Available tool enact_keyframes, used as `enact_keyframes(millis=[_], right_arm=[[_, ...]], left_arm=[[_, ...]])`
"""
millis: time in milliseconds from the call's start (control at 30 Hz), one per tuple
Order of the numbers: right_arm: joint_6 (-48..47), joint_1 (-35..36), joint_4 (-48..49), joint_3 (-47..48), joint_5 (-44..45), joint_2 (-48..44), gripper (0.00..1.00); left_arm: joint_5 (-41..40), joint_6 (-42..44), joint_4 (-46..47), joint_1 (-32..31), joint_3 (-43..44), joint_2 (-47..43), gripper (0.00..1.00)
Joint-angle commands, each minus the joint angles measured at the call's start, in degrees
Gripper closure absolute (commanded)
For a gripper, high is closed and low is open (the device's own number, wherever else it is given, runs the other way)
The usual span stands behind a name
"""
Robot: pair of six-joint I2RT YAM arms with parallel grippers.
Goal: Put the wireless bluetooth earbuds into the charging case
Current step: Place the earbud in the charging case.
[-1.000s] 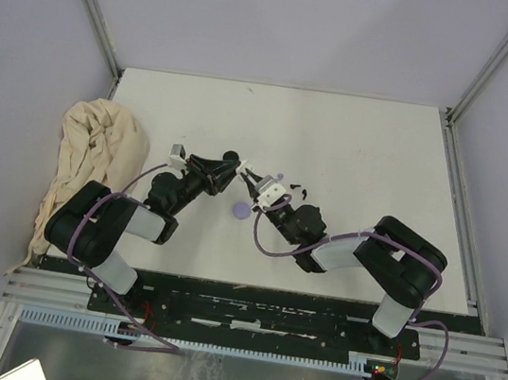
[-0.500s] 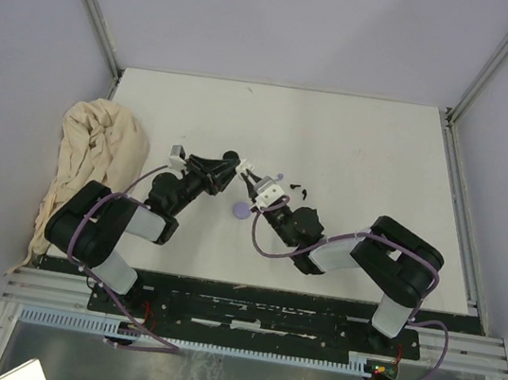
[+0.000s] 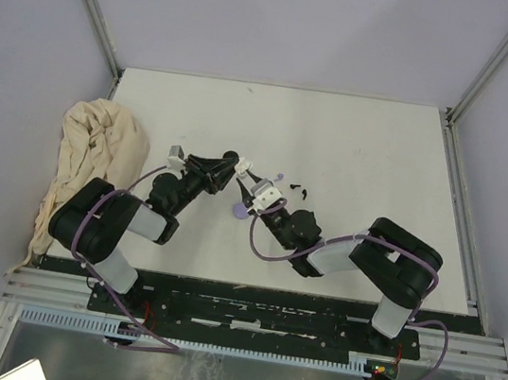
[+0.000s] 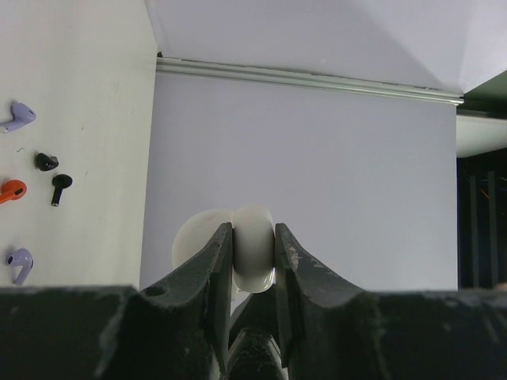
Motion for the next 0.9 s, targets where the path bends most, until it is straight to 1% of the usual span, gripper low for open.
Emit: enact_keyframes(millis=[0, 100, 167, 233, 300, 367, 400, 500, 533, 600, 633, 700, 767, 867], right_arm=[[1.2, 0.5, 1.8, -0.1, 0.1, -2.9, 0.57], [1.7, 0.5, 1.7, -1.0, 1.3, -5.8, 0.53], [1.7, 0.5, 1.7, -1.5, 3.1, -7.7, 0.47], [1.6, 0.5, 1.4, -2.1, 6.6, -9.6, 0.42], [1.6, 0.5, -0.9, -2.2, 12.3, -12.1, 0.36], [1.5, 0.4, -7.3, -1.7, 17.4, -15.1, 0.31], [1.4, 0.4, -11.3, -1.2, 19.2, -16.8, 0.30], [3.2, 0.0, -26.9, 2.2, 23.2, -21.0, 0.27], [4.8, -0.3, -32.7, 3.7, 24.3, -22.1, 0.25], [11.2, -1.3, -48.2, 7.9, 28.4, -23.5, 0.23], [15.2, -2.3, -55.7, 10.0, 28.8, -24.0, 0.21], [21.0, -4.5, -64.8, 12.6, 26.0, -24.8, 0.18], [22.6, -5.5, -65.4, 11.4, 22.6, -25.4, 0.15], [21.6, -5.6, -60.5, 7.4, 19.5, -25.3, 0.08]], left_arm=[[-1.1, -1.5, 4.4, 0.1, 1.4, 1.1, 0.97], [-1.1, -0.9, 4.4, 0.1, 1.3, 1.3, 0.97], [-1.1, -0.5, 4.2, 0.1, 1.2, 1.4, 0.97], [-0.7, -0.1, 4.0, 0.1, 1.3, 1.5, 0.97], [-0.1, 0.3, 4.0, 0.1, 1.6, 1.7, 0.97], [0.5, 0.5, 4.1, 0.1, 1.8, 1.9, 0.97], [0.9, 0.7, 4.2, 0.1, 1.8, 2.0, 0.97], [1.6, 1.0, 4.5, 0.1, 2.2, 2.4, 0.97], [2.1, 1.0, 4.5, 0.1, 2.4, 2.5, 0.97], [3.1, 1.0, 4.6, 0.1, 3.0, 2.9, 0.97], [3.8, 1.0, 4.8, 0.1, 3.3, 3.0, 0.97], [4.3, 1.0, 4.7, 0.1, 3.8, 3.1, 0.97], [4.1, 1.0, 4.3, 0.1, 3.8, 3.0, 0.97], [3.4, 1.0, 2.6, 0.0, 4.1, 2.4, 0.97]])
